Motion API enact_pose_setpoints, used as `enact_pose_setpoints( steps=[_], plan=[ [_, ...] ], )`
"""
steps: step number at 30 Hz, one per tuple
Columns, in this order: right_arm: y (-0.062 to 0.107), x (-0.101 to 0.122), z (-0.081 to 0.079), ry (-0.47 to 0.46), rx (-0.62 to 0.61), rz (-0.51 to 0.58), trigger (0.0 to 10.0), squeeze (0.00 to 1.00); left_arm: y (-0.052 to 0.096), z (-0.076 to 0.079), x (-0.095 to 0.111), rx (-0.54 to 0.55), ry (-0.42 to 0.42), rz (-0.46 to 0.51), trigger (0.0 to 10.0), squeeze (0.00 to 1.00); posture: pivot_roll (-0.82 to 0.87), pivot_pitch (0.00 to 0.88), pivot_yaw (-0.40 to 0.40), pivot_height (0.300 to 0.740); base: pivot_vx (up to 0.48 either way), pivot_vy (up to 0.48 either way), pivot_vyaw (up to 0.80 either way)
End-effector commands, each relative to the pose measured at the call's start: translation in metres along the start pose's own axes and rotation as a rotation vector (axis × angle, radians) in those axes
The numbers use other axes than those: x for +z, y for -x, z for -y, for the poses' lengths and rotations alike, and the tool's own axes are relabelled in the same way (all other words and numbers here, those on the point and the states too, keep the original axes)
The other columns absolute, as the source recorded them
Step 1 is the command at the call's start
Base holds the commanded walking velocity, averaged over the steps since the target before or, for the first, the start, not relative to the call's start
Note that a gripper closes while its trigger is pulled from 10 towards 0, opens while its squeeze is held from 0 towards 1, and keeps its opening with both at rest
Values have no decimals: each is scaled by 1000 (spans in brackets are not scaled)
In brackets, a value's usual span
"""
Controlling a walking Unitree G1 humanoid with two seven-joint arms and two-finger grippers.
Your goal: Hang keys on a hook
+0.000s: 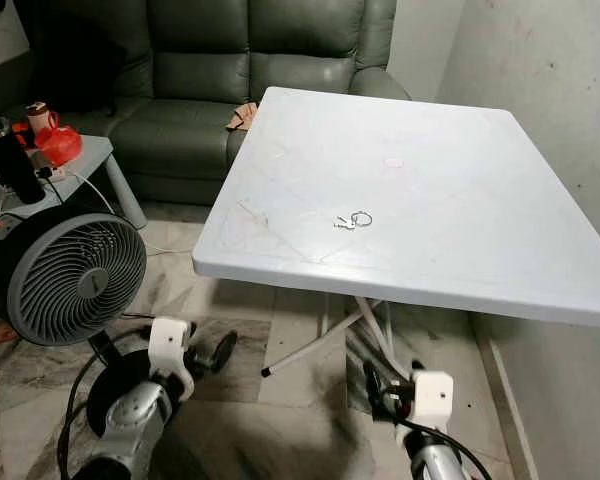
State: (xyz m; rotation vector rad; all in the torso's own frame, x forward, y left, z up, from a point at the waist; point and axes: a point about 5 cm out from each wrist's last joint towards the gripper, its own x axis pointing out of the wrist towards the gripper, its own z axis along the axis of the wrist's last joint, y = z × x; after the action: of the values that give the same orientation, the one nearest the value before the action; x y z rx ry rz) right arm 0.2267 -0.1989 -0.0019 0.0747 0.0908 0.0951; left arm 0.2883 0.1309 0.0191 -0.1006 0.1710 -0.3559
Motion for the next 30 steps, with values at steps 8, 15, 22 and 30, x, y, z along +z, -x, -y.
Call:
enact_pose_setpoints(
  steps=[8, 15, 22, 30],
  plan=[
    [-17, 43, -13, -37, 7, 217, 10000, 0, -16, 6, 49, -17, 8, 186, 10000, 0, -46, 0, -13, 740, 0, 0, 0],
    [-32, 80, -11, -85, -105, 252, 10000, 0, -12, 0, 87, -14, 17, 294, 10000, 0, -43, 0, -19, 740, 0, 0, 0],
    [-24, 89, -13, -33, -66, 251, 10000, 0, 0, -2, 89, -6, 59, 293, 10000, 0, -40, 0, -23, 740, 0, 0, 0],
    [-9, 89, -19, -5, -51, 235, 10000, 0, 11, -4, 87, 4, 111, 274, 10000, 0, -40, 0, -25, 740, 0, 0, 0]
  ],
)
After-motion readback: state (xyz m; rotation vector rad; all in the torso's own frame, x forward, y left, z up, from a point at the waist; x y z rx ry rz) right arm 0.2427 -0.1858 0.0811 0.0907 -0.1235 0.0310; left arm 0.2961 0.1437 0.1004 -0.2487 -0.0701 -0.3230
